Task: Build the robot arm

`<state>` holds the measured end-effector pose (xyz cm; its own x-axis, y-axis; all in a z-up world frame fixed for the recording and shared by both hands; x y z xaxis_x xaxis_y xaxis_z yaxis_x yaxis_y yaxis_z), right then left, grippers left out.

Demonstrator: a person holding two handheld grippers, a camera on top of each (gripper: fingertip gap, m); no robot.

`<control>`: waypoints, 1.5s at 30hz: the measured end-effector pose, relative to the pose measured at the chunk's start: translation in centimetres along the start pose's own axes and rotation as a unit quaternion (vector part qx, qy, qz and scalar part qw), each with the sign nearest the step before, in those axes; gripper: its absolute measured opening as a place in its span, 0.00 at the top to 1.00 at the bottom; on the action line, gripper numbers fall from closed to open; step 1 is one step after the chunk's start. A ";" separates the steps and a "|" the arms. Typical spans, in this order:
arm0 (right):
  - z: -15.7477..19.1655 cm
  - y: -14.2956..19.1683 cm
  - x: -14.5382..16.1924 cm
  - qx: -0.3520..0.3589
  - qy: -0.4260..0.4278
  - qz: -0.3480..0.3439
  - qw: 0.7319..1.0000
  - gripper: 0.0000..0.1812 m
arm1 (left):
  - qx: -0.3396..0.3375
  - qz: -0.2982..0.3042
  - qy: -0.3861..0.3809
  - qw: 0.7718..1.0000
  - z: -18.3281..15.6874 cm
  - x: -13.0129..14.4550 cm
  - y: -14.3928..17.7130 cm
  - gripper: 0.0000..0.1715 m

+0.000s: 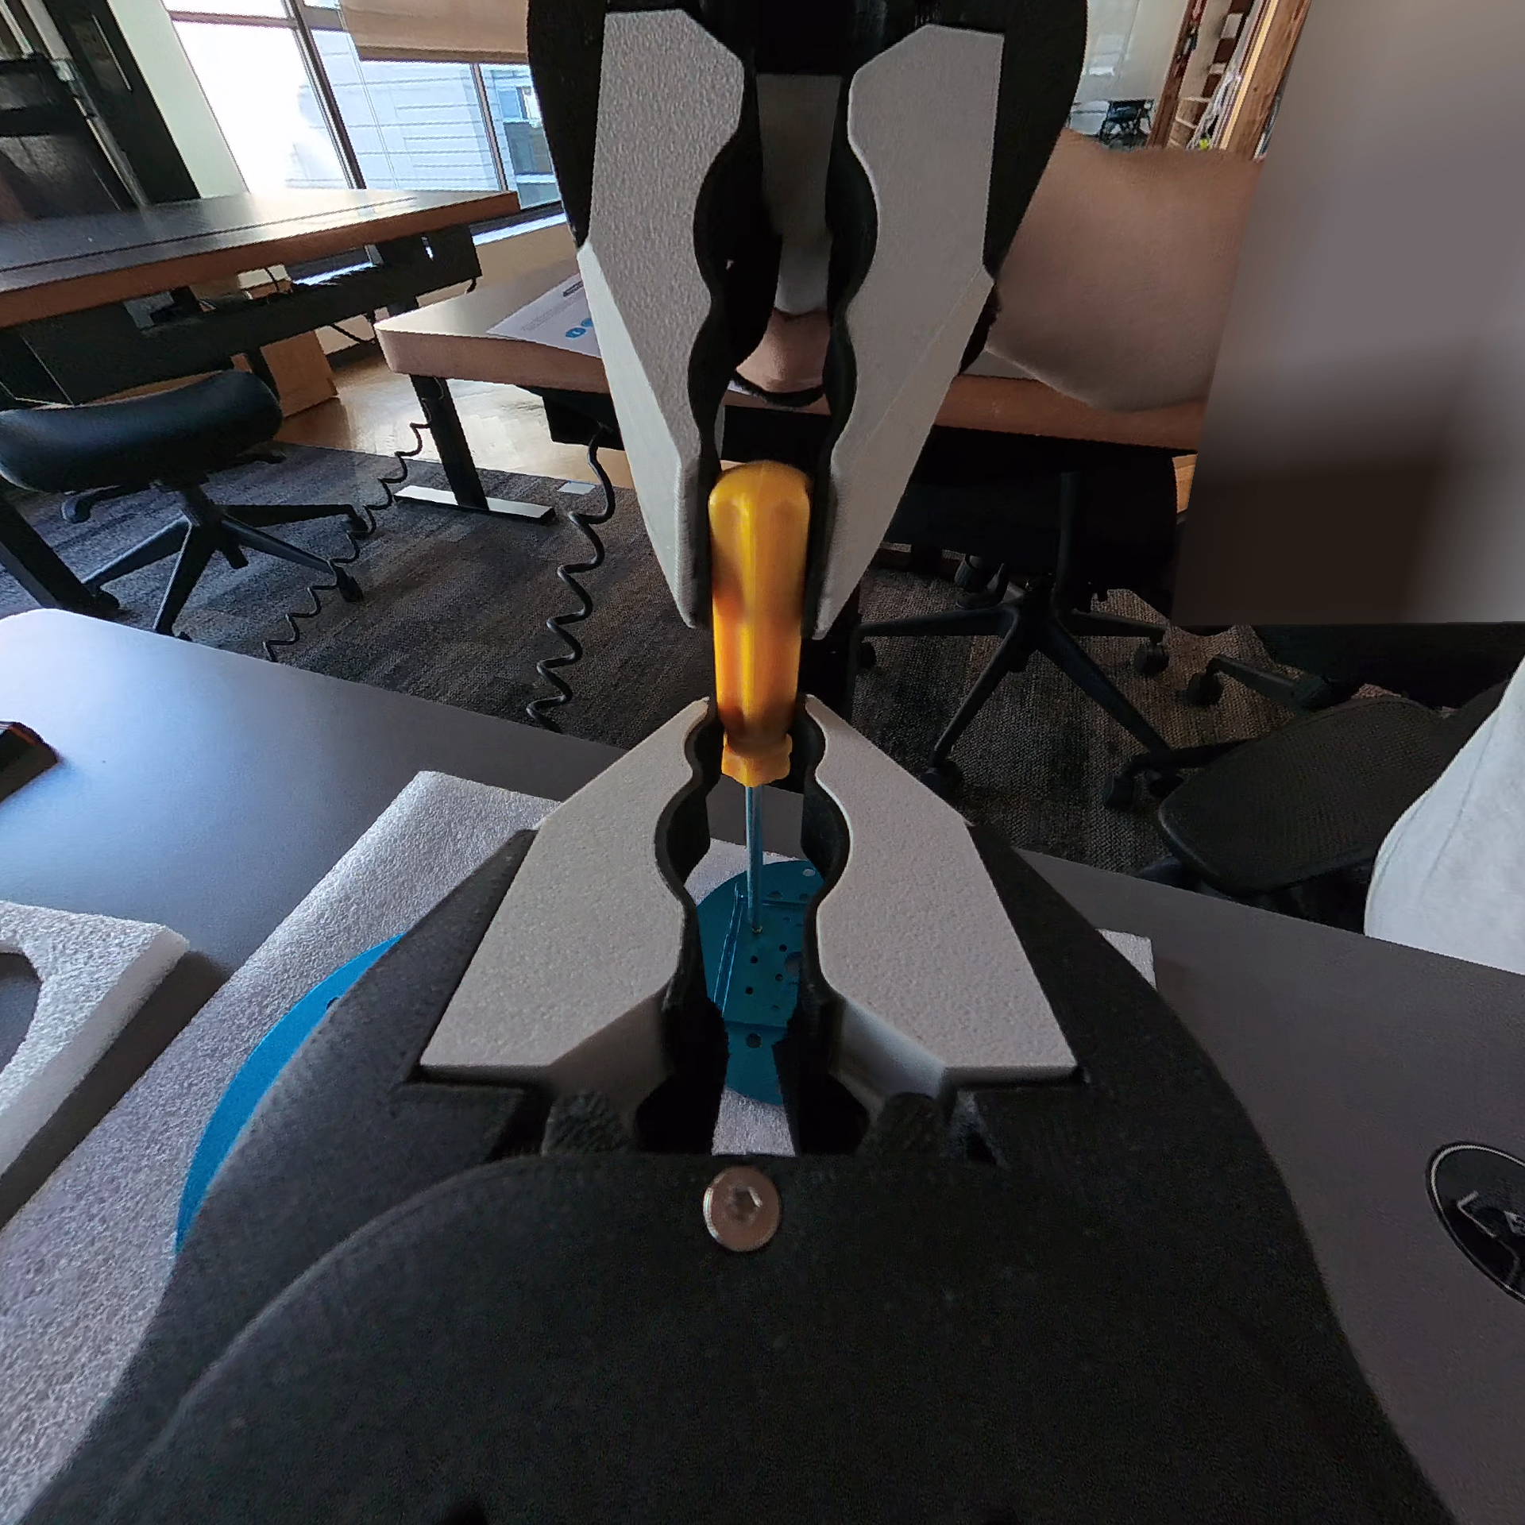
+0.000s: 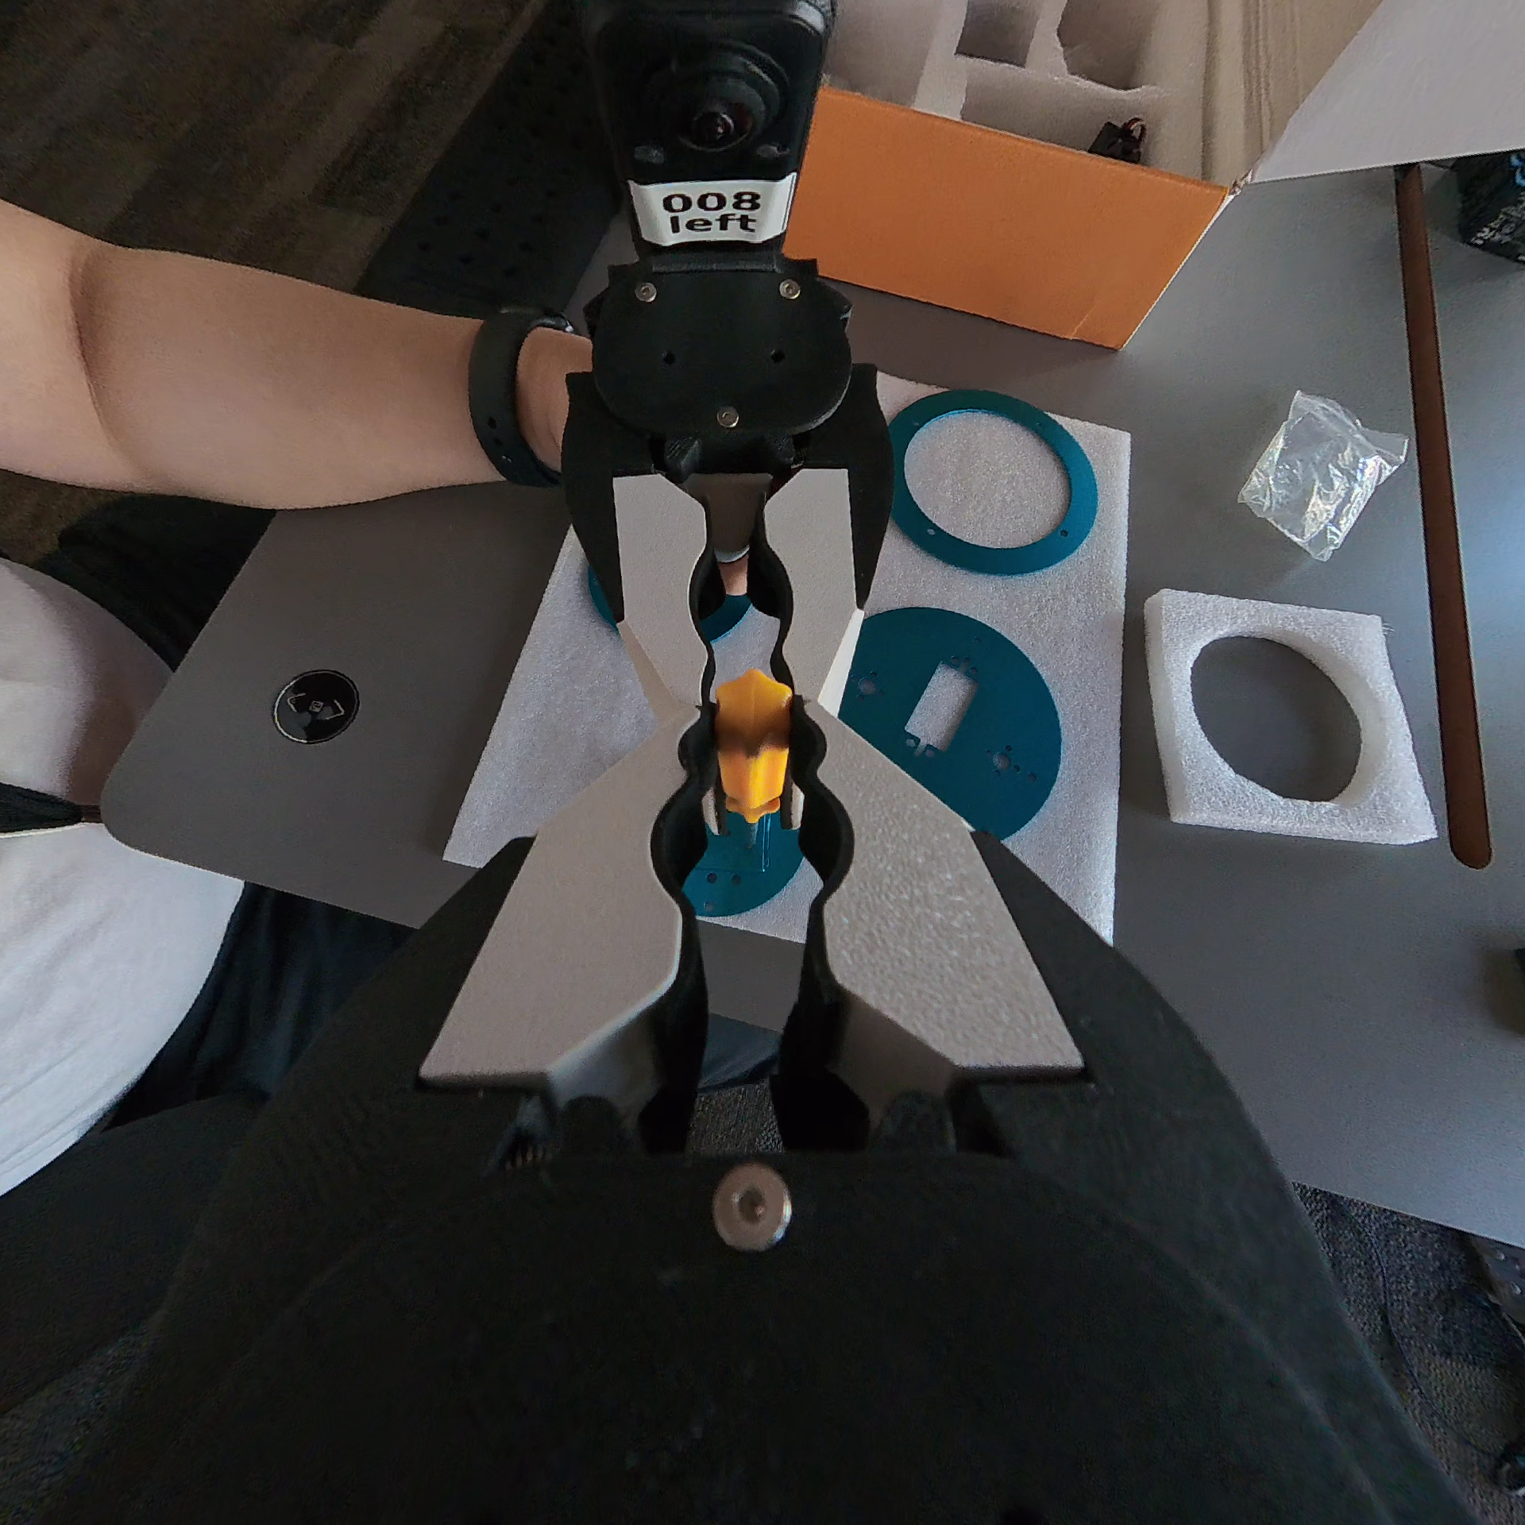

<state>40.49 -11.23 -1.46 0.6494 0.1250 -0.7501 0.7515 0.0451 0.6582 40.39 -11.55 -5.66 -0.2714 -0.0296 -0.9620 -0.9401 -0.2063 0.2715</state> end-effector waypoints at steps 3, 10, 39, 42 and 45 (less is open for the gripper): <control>0.0 0.0 0.0 0.001 -0.002 0.010 1.000 0.92 | -0.001 0.001 0.000 1.000 0.0 0.0 0.0 0.91; -0.1 -0.2 -0.1 0.003 -0.013 0.029 0.999 0.92 | 0.000 0.000 0.006 1.000 0.1 0.1 0.1 0.91; -0.7 -0.1 0.0 0.050 -0.084 0.069 0.993 0.91 | 0.004 -0.009 0.042 0.999 0.4 0.0 0.0 0.91; -0.7 -0.1 0.0 0.059 -0.095 0.078 0.991 0.91 | 0.007 -0.010 0.040 0.999 0.4 0.0 0.0 0.91; -0.3 0.0 -0.1 0.043 -0.042 0.096 0.994 0.91 | 0.017 -0.011 0.032 0.999 0.1 0.0 0.0 0.91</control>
Point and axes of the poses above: each gripper's, where its closed fingertips meet, y back along the fingers, x out of its underside, z = x × y across the jaws, the point moved 2 cm from there along y, back along the fingers, and after that the axes turned 3 degrees about z, right-handed, at the moved point
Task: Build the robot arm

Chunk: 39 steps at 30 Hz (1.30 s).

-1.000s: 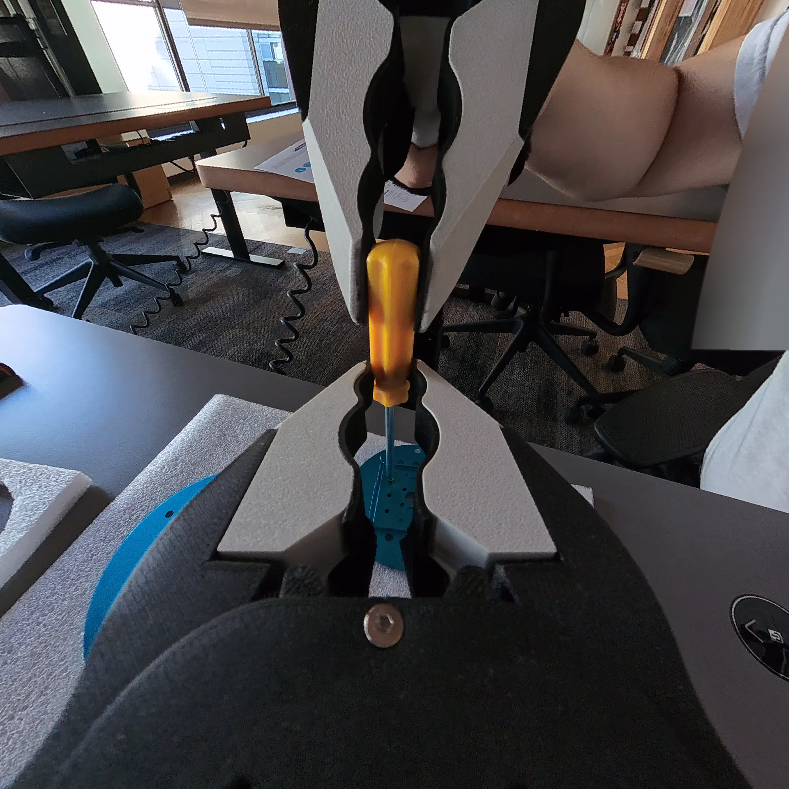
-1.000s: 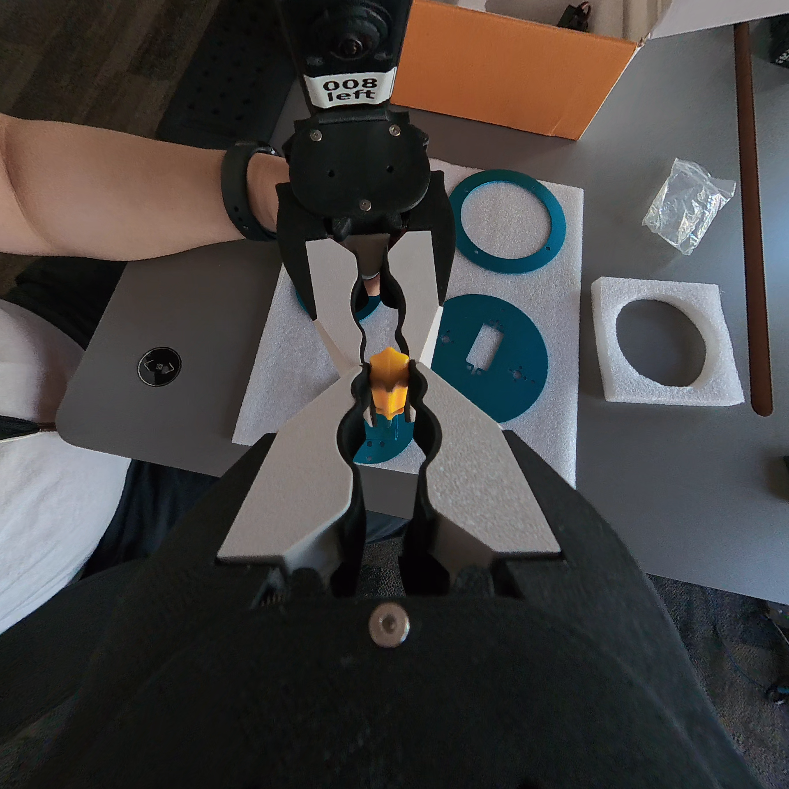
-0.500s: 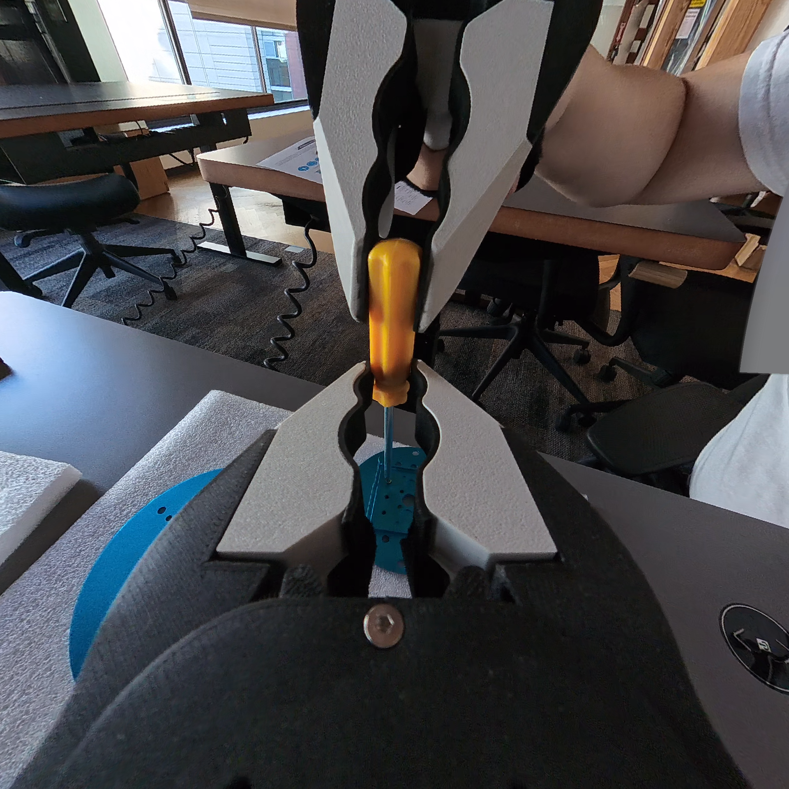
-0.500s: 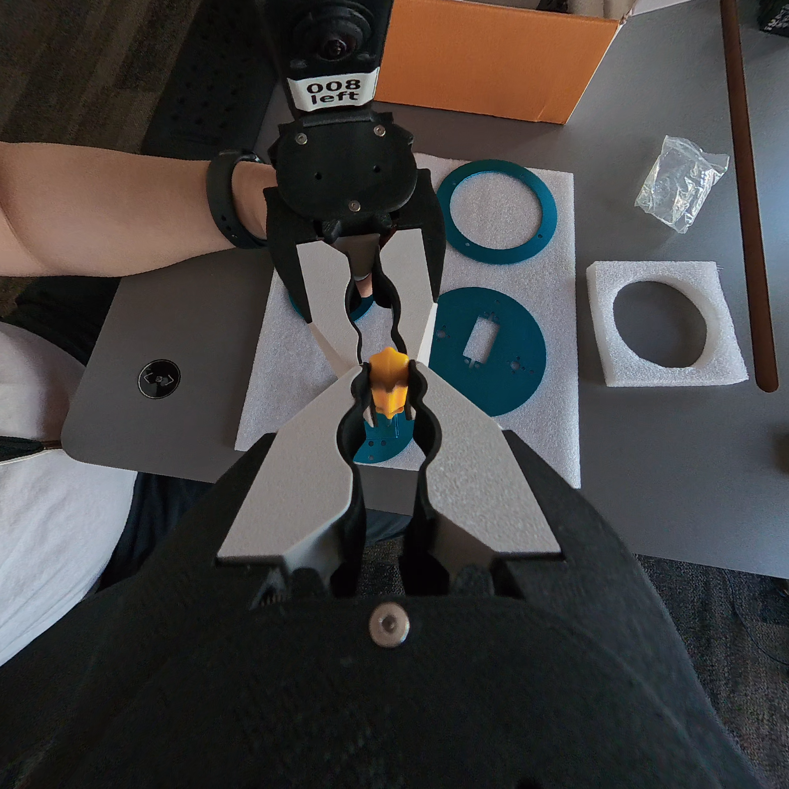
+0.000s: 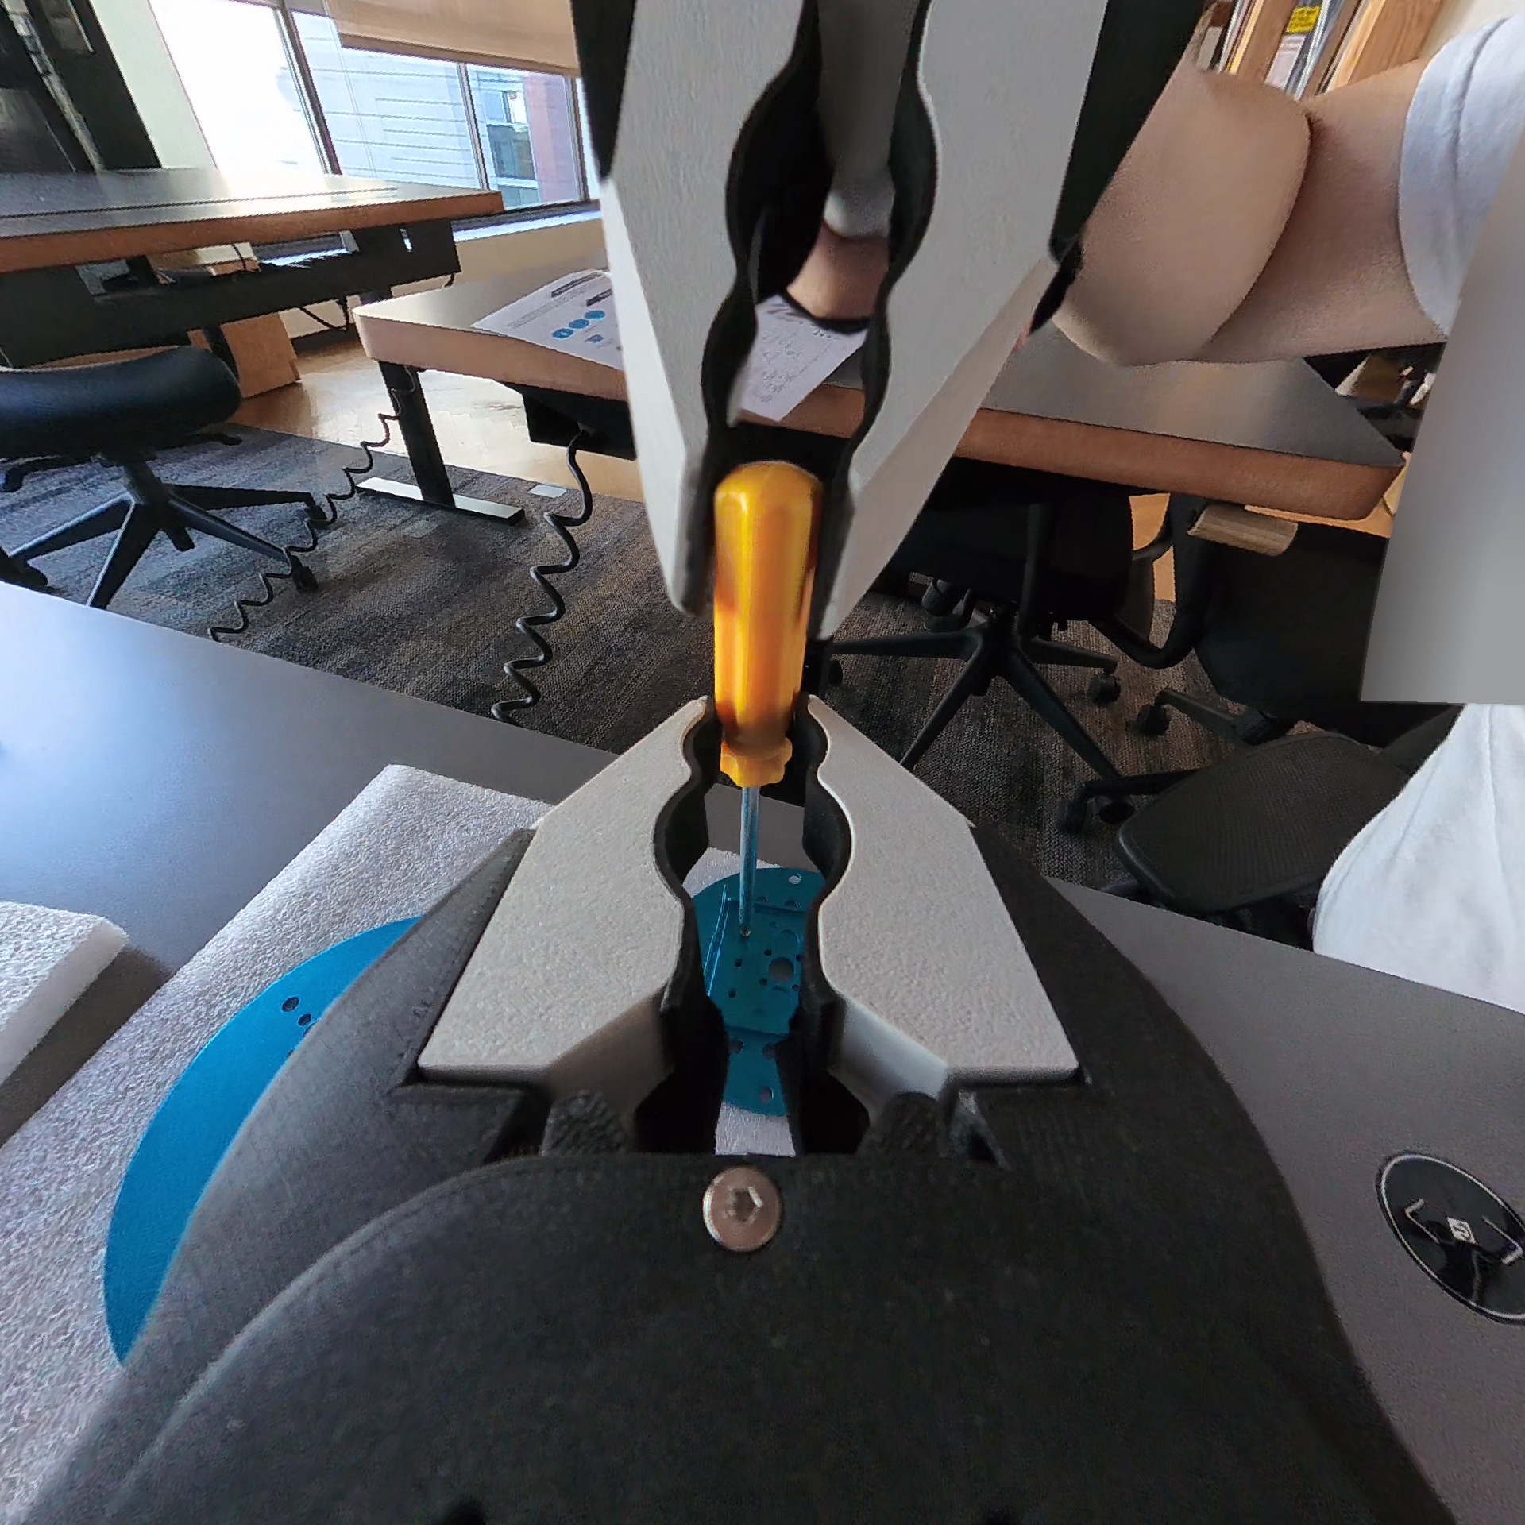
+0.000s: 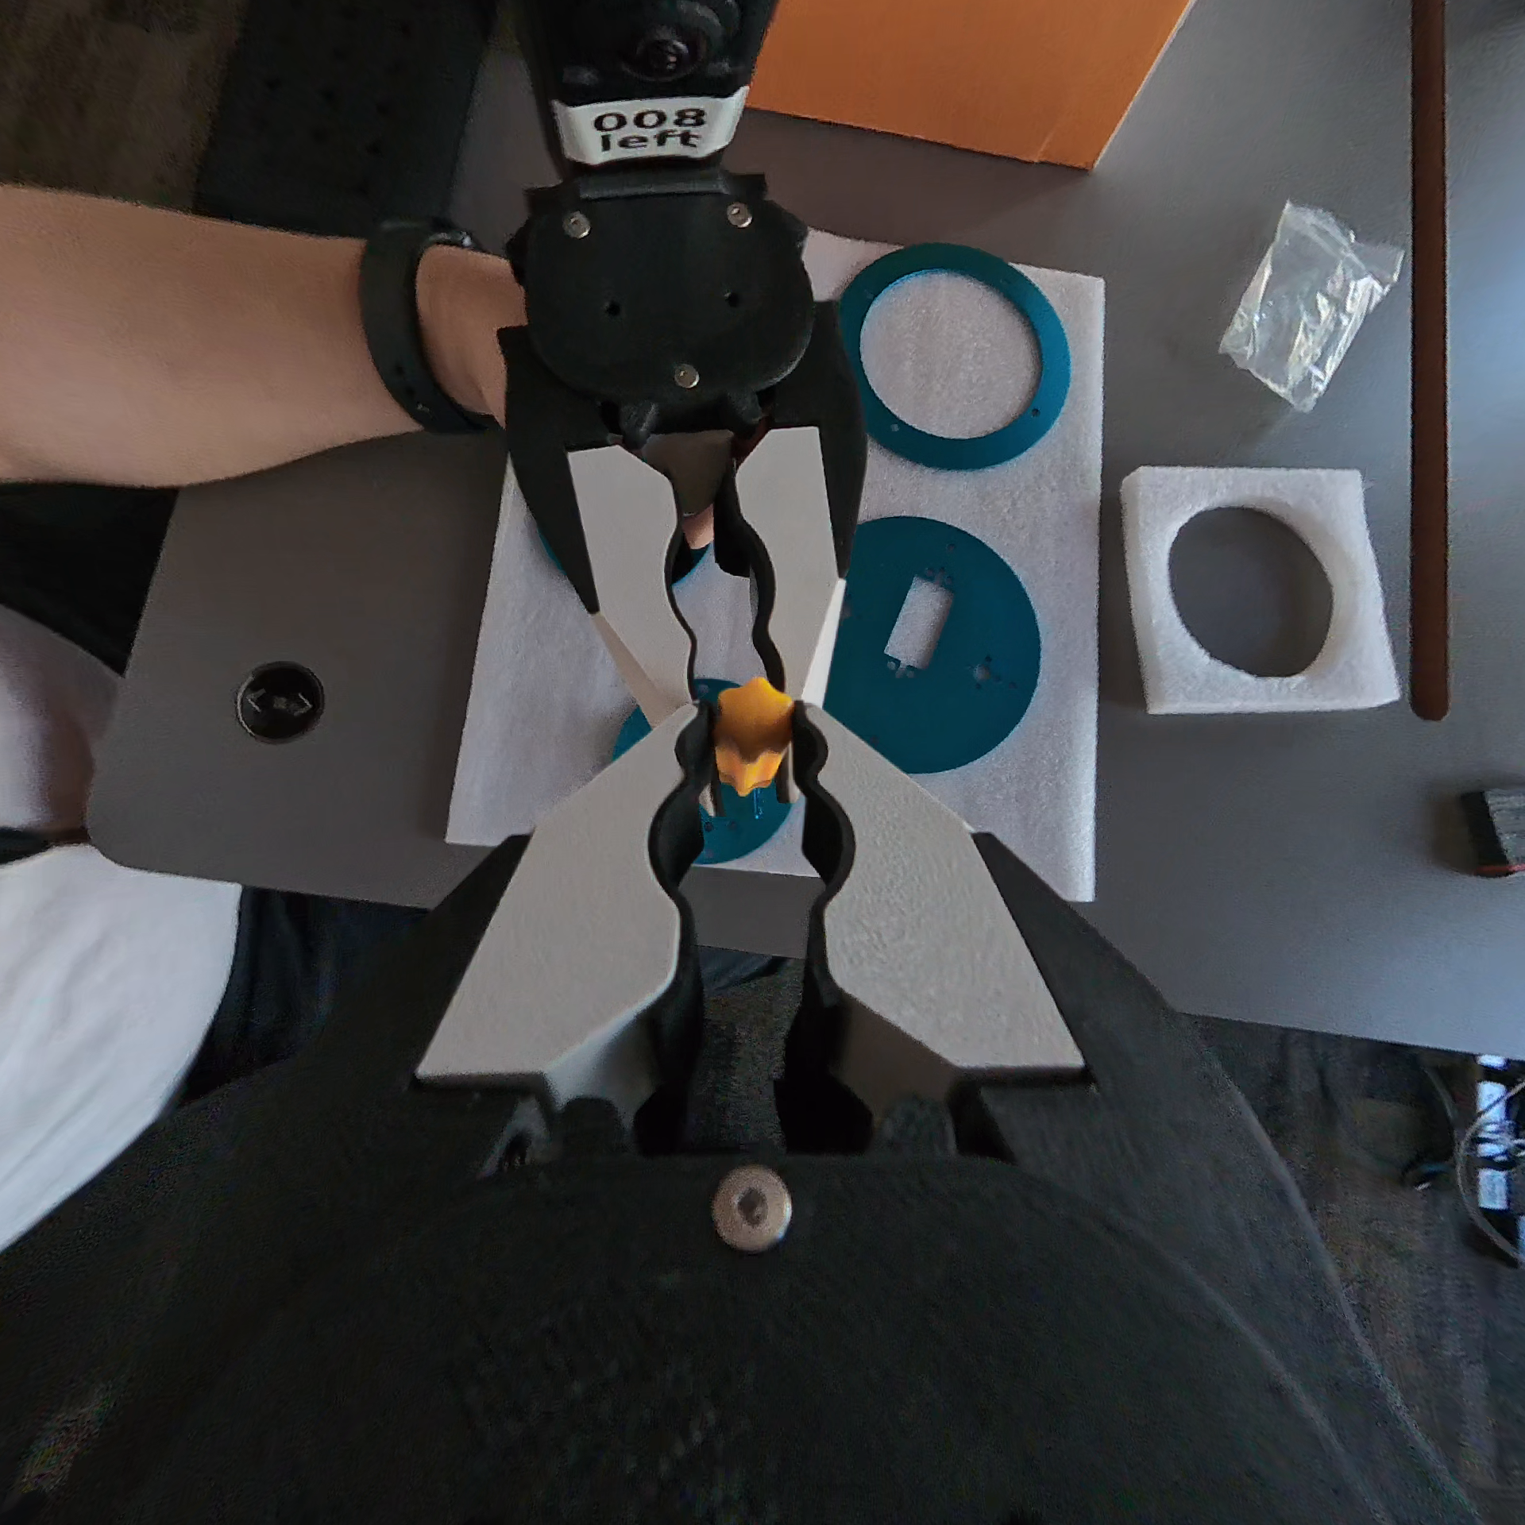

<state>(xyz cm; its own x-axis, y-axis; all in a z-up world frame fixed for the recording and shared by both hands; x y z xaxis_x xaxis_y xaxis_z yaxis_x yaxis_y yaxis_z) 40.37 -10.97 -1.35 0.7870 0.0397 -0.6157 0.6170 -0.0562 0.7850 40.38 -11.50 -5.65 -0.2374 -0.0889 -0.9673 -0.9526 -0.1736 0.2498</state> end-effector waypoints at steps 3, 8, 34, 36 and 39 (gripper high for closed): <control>0.3 0.9 -0.7 -0.025 0.055 -0.002 0.998 0.86 | 0.003 0.001 -0.001 1.000 -0.1 0.0 -0.1 0.91; 0.5 2.4 -1.5 -0.059 0.178 0.032 0.982 0.86 | -0.005 0.004 -0.014 1.000 0.0 0.0 0.0 0.91; 0.7 0.9 -0.5 -0.087 0.331 0.261 0.903 0.91 | 0.000 0.014 -0.028 1.000 -0.4 0.0 -0.1 0.91; 0.7 0.9 -0.5 -0.084 0.296 0.271 0.912 0.91 | 0.001 0.014 -0.028 1.000 -0.4 0.1 -0.2 0.91; 0.4 1.1 0.0 -0.071 0.249 0.305 0.916 0.91 | -0.003 0.018 -0.033 0.999 -0.4 0.2 -0.2 0.91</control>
Point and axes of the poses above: each gripper's, where its closed fingertips meet, y back along the fingers, x out of its underside, z = x × y across the jaws, the point moved 2 cm from there along y, back along the fingers, and after that the axes turned 3 degrees about z, right-handed, at the moved point
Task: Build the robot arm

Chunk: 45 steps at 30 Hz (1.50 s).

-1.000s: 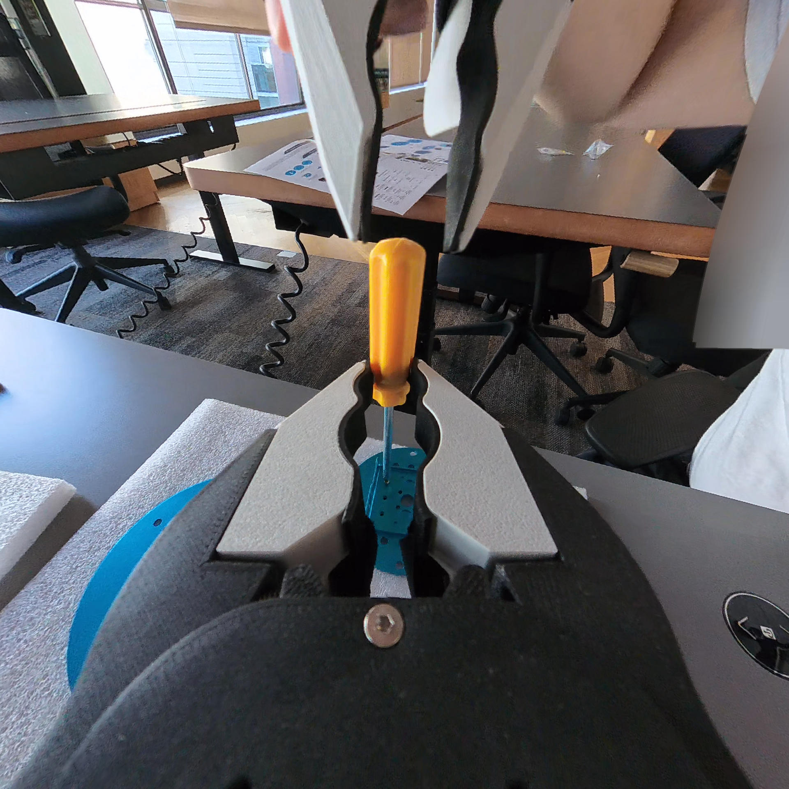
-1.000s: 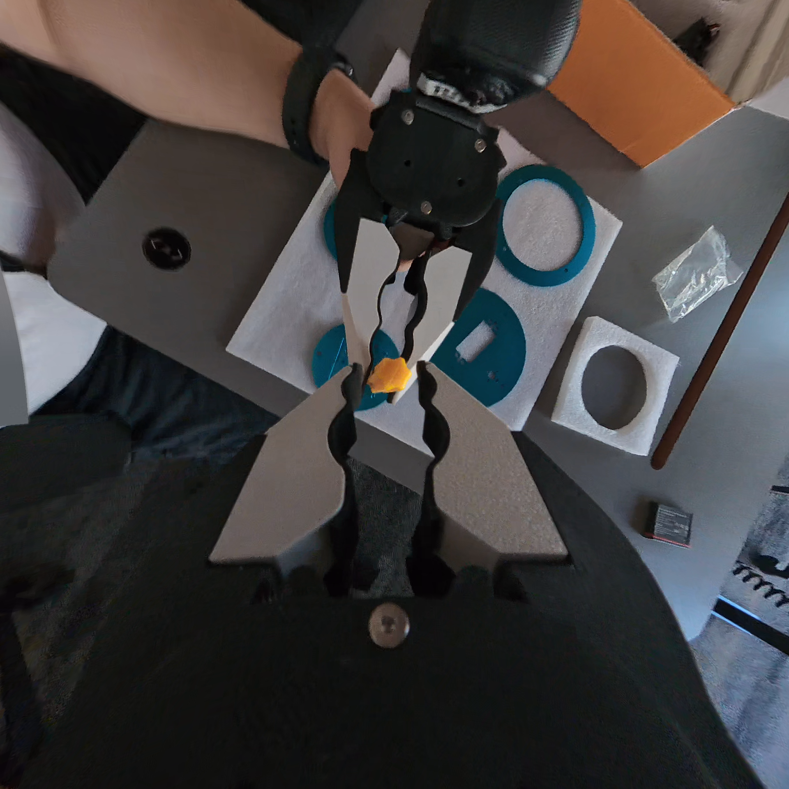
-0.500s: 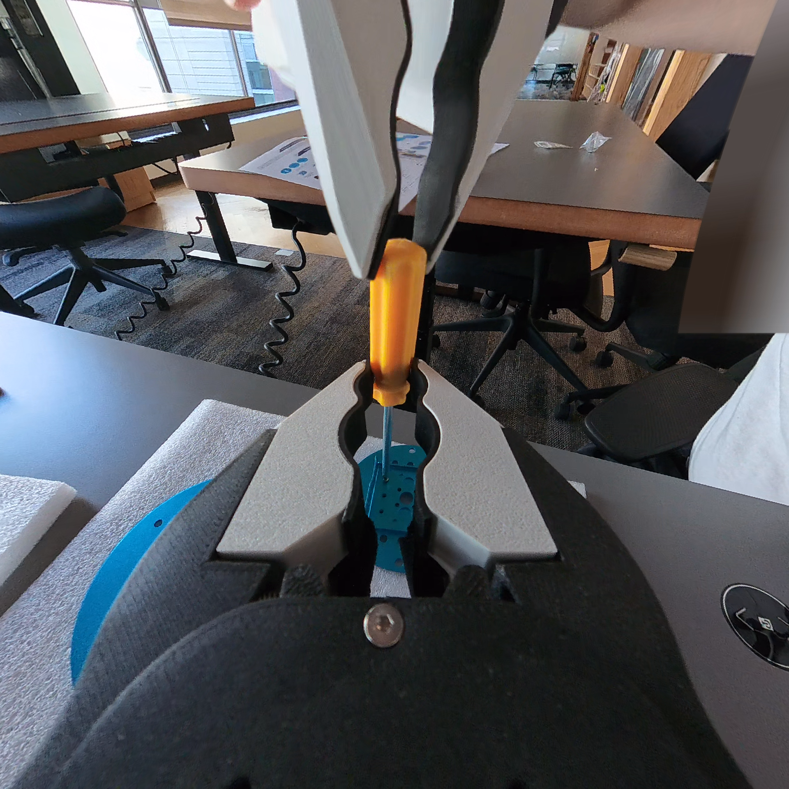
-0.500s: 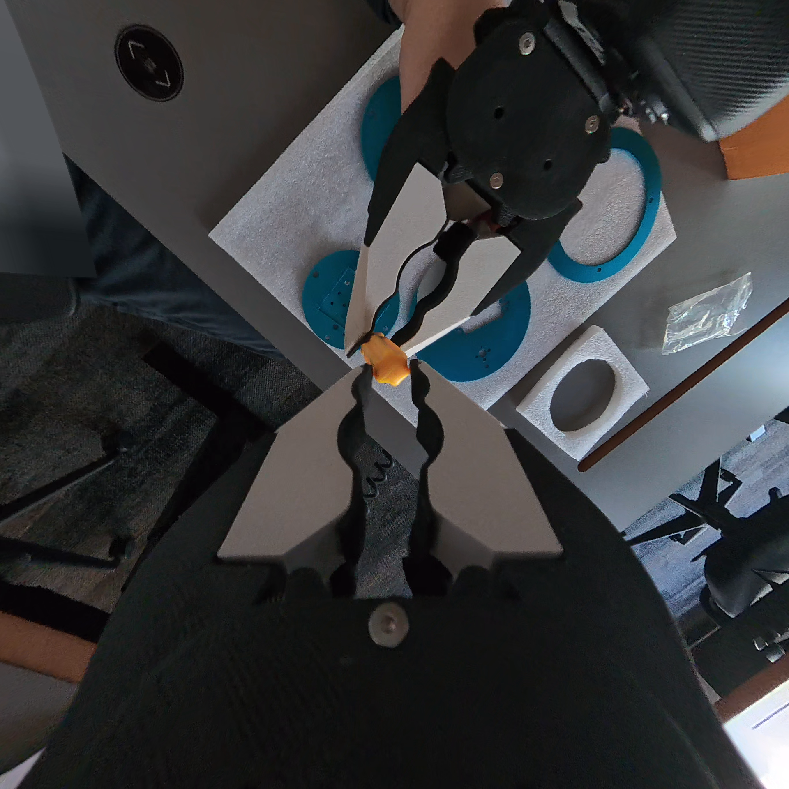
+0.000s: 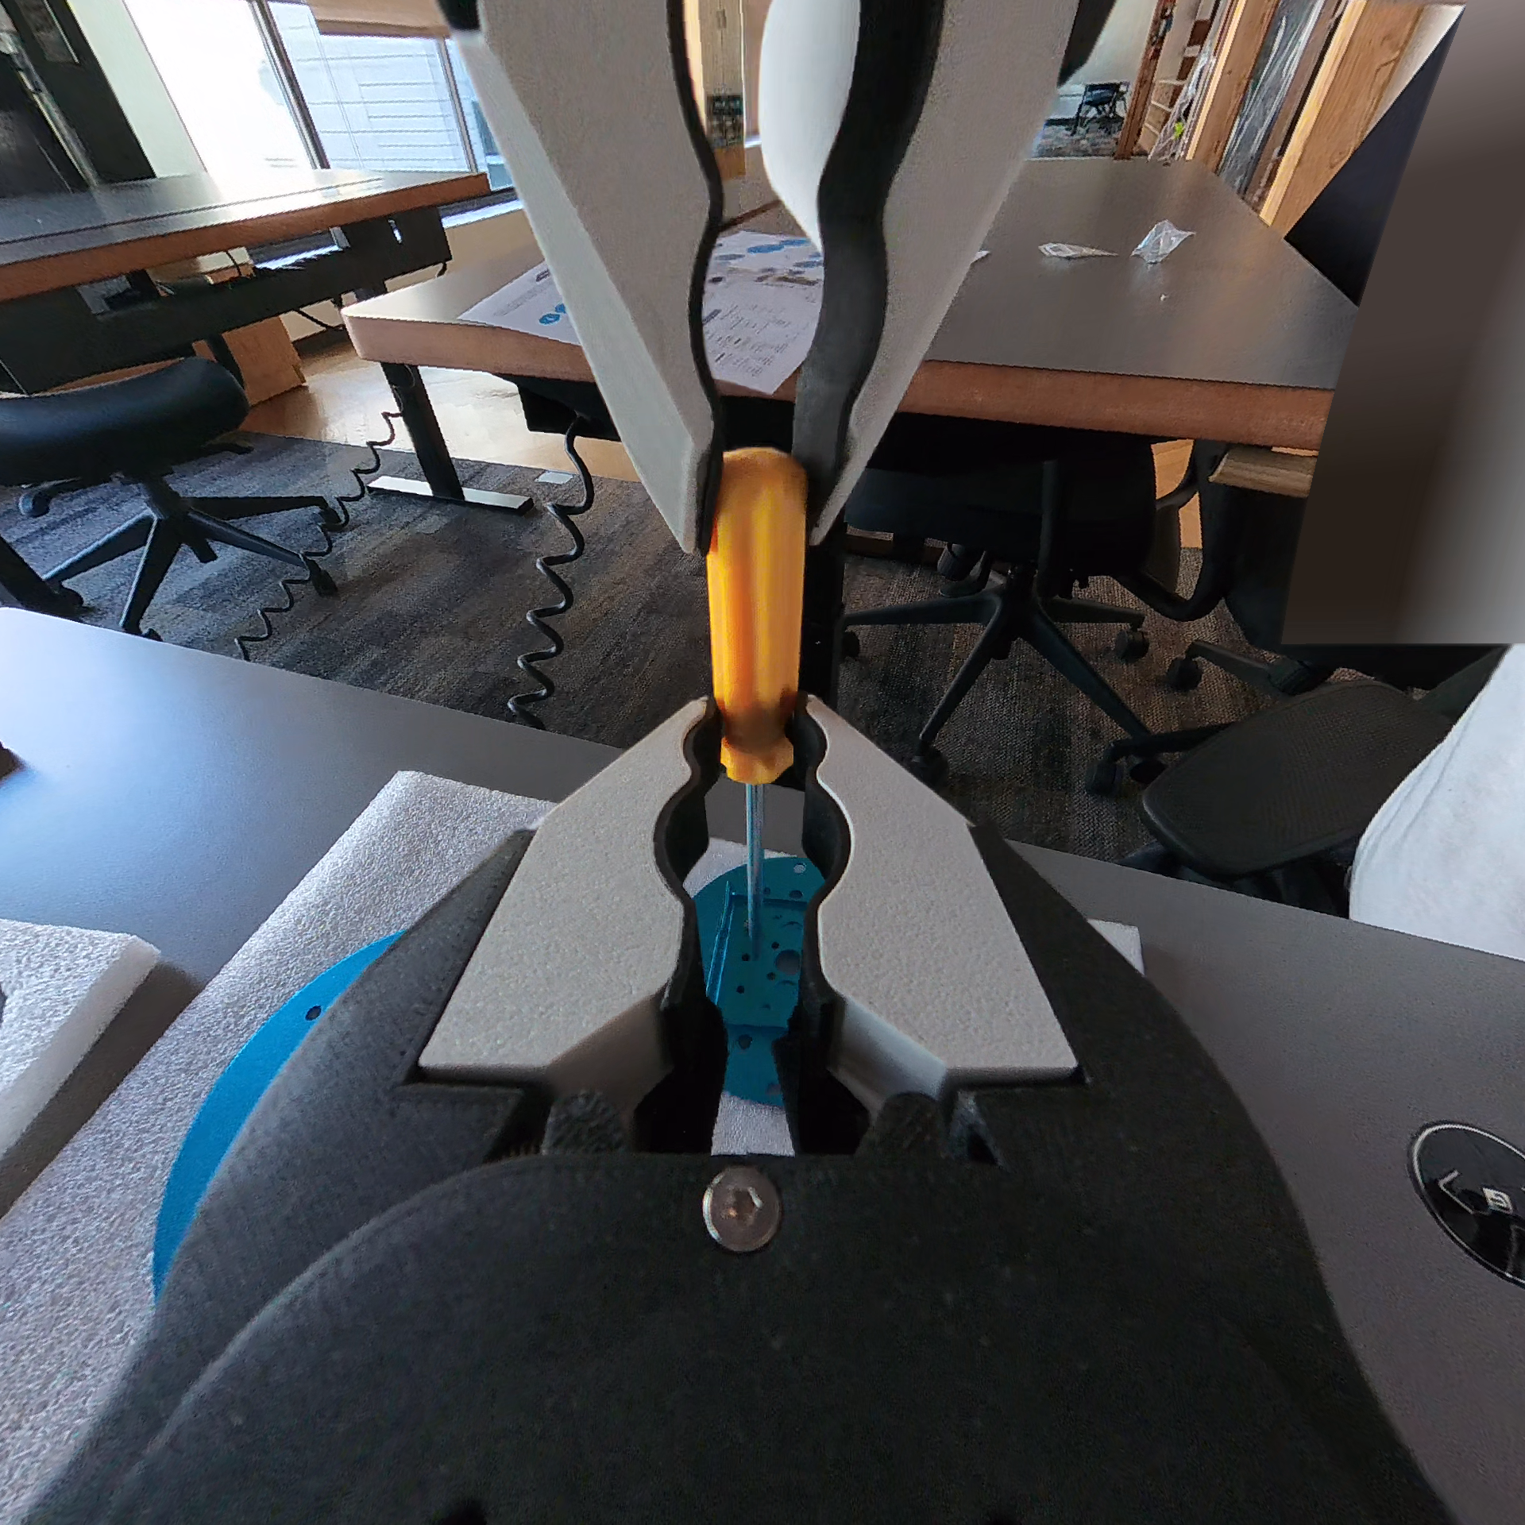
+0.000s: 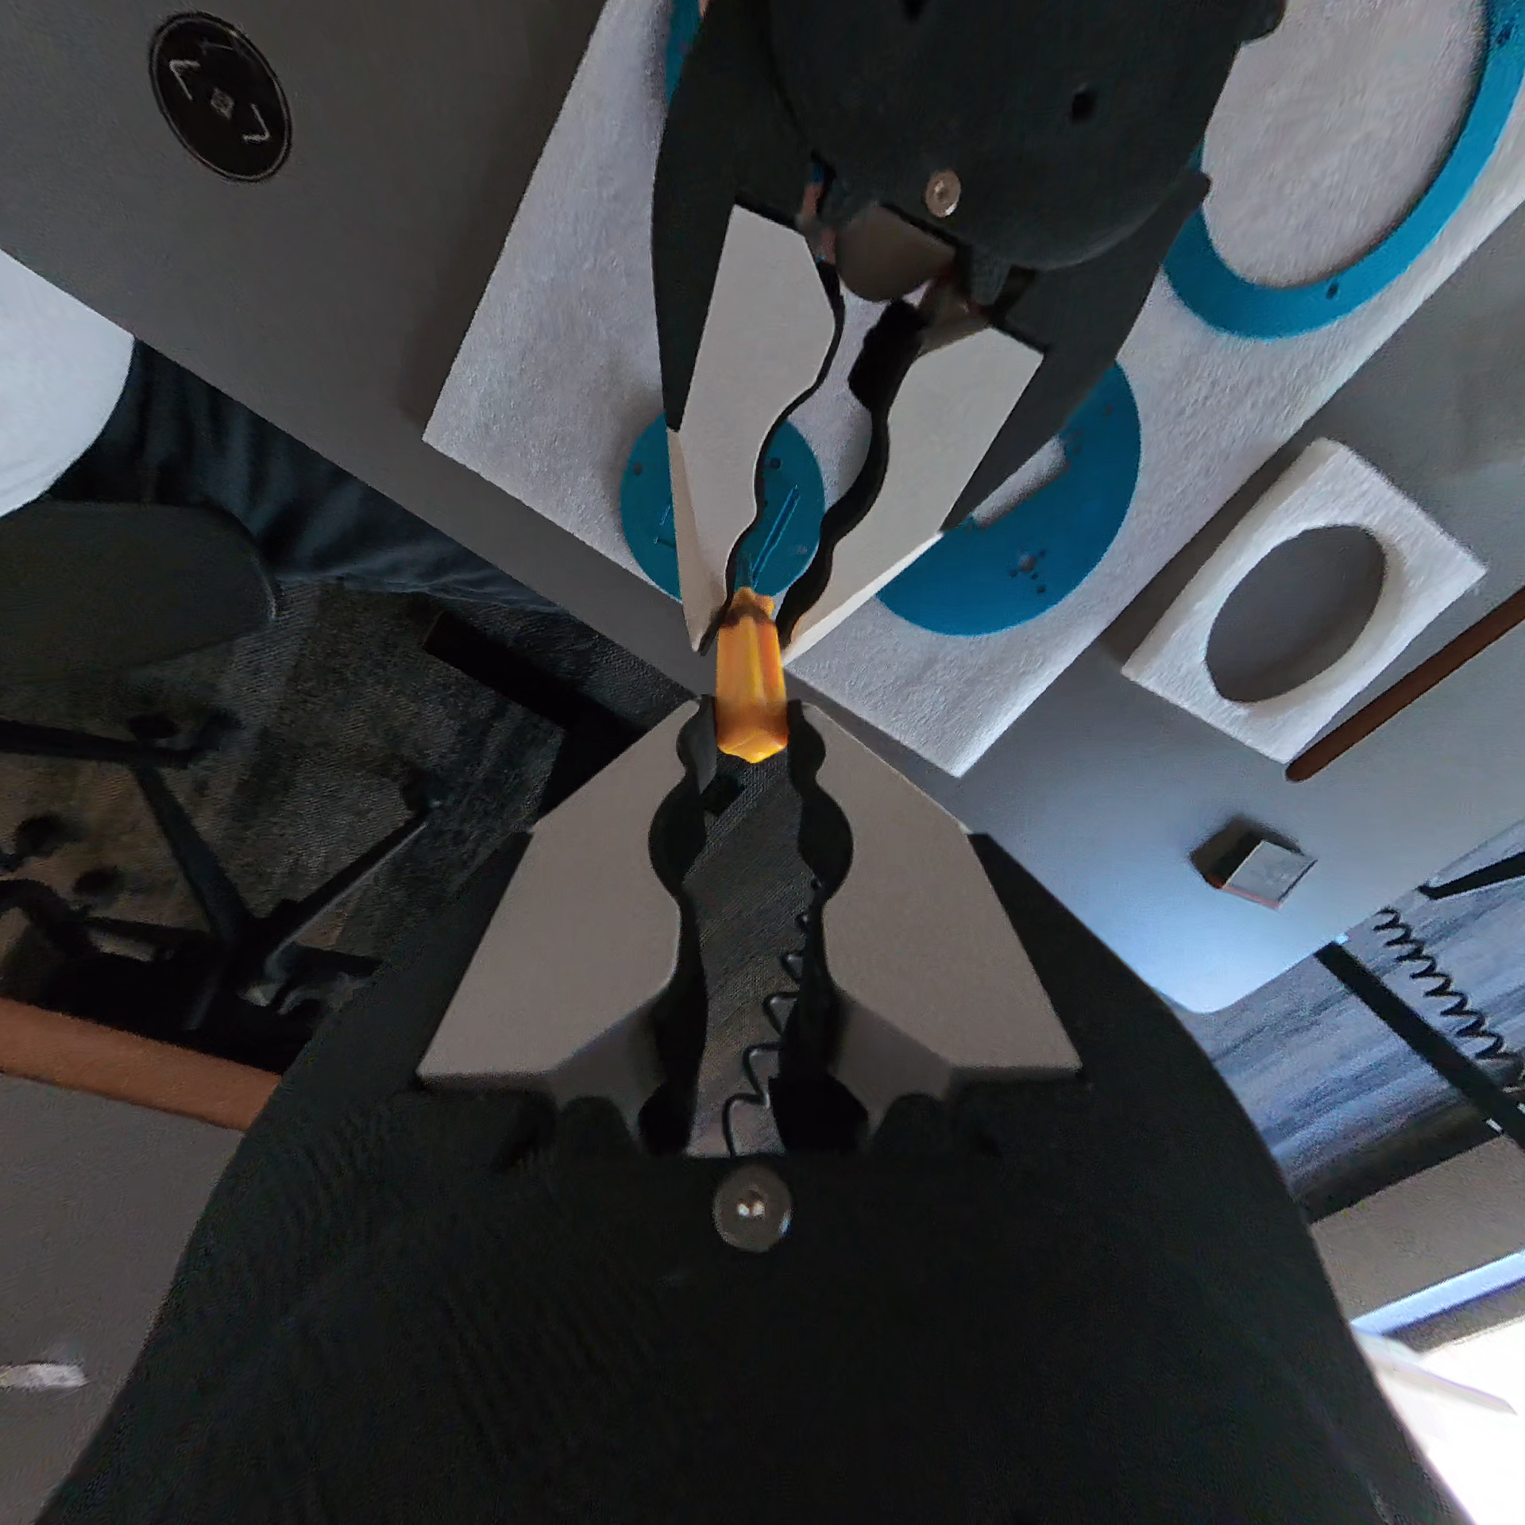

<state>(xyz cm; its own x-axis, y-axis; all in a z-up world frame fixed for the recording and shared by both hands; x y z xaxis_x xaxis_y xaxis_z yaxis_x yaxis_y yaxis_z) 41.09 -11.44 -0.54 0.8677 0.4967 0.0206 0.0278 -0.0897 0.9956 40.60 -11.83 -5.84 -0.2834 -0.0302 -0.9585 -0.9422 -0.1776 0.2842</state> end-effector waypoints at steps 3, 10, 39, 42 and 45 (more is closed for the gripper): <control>0.1 -0.2 0.2 0.005 -0.012 0.020 1.000 0.91 | -0.003 0.002 -0.003 1.000 0.0 0.1 -0.2 0.91; 0.0 0.9 -0.2 0.005 -0.007 0.015 1.000 0.92 | 0.000 -0.022 -0.002 1.000 -0.1 -0.8 0.4 0.91; -0.2 0.4 -0.1 -0.001 0.001 0.017 1.000 0.91 | -0.005 -0.020 0.004 1.000 0.2 -0.4 -0.1 0.91; -0.2 0.3 -0.1 -0.002 0.003 0.017 1.000 0.92 | -0.004 -0.018 0.004 1.000 0.2 -0.4 -0.1 0.91; -0.1 0.2 0.0 -0.003 0.003 0.017 1.000 0.91 | -0.004 -0.017 0.003 1.000 0.1 -0.3 -0.2 0.91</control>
Point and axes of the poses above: each gripper's, where its closed fingertips meet, y back along the fingers, x out of its underside, z = x × y across the jaws, the point moved 2 cm from there along y, back along the fingers, and after that the axes turned 3 degrees about z, right-handed, at the moved point
